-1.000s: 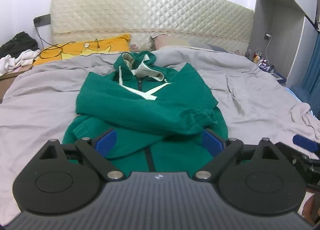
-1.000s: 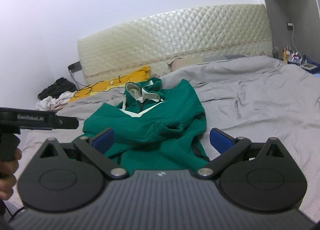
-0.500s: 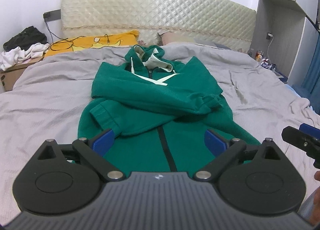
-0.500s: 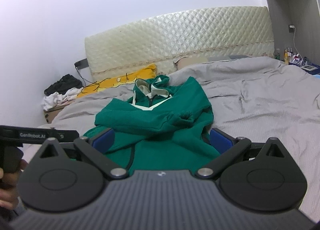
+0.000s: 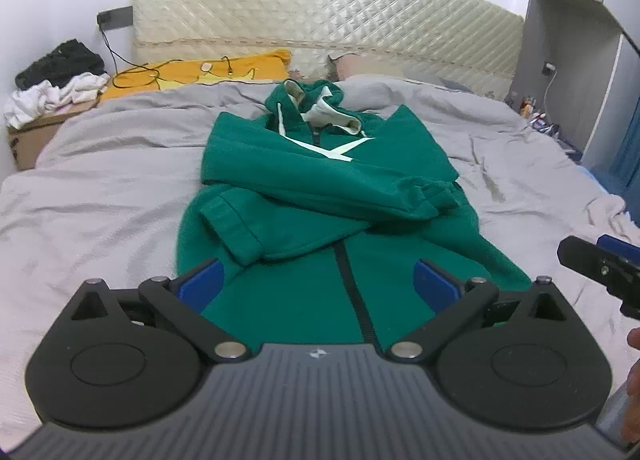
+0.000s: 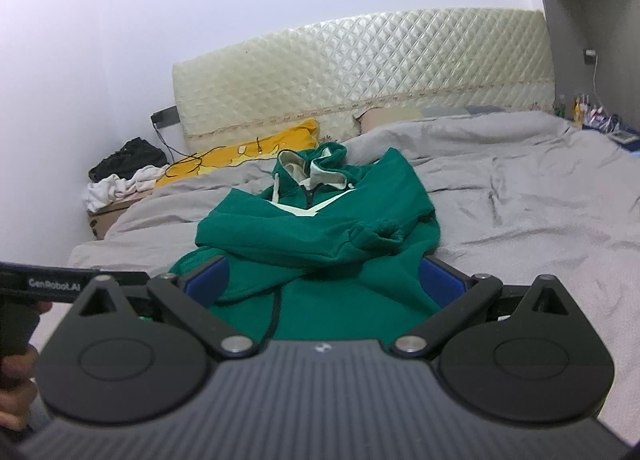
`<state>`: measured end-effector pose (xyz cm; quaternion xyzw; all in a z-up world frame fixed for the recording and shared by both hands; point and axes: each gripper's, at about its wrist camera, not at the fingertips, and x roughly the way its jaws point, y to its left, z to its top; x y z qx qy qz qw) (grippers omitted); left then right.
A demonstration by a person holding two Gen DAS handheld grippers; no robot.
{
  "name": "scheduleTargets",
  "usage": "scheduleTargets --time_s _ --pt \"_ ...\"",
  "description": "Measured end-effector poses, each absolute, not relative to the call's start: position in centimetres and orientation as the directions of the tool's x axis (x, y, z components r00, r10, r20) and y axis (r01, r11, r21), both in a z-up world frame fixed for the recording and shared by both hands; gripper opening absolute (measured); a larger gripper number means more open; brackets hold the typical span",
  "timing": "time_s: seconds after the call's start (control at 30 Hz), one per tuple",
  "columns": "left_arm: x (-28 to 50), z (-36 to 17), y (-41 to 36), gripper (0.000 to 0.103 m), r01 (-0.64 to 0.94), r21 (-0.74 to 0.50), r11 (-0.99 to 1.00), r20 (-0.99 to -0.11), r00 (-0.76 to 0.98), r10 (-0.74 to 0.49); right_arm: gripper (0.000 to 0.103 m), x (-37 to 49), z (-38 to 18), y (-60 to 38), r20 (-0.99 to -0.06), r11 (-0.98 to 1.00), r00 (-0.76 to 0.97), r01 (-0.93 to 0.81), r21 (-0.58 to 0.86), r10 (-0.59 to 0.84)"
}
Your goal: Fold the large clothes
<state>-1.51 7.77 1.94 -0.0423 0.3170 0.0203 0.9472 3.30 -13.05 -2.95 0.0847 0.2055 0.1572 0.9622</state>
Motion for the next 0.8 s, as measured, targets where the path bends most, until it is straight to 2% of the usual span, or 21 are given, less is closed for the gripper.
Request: scheduleTargets --time_s 0.33,0.47,0.63,0.8 --pt "-1.9 9.5 6.9 0.103 -0.101 -0.011 0.995 -0.632 0.772 0.071 0.103 7.6 -2.9 -12.8 -0.501 0.94 0.796 -0.268 0.211 0.339" --pt "-1.7 12.1 7.5 0.103 -0.139 -0.05 0.989 -0.652 0.754 0.073 0.103 9.9 -4.1 -13.5 -0.552 0.936 0.758 -0.24 0.257 0.346" --pt "-1.0 13.2 8.2 0.103 -0.145 -0.099 0.985 -0.677 0.735 0.04 0.103 11.9 -5.4 -14.1 -0.594 0.939 0.733 -0.192 0.287 0.331" --pt "0.2 12.1 8.9 0.103 -0.174 -0.121 0.977 -0.698 0.715 0.041 0.103 12.9 -5.5 -14.1 -0.602 0.947 0.734 -0.194 0.258 0.314"
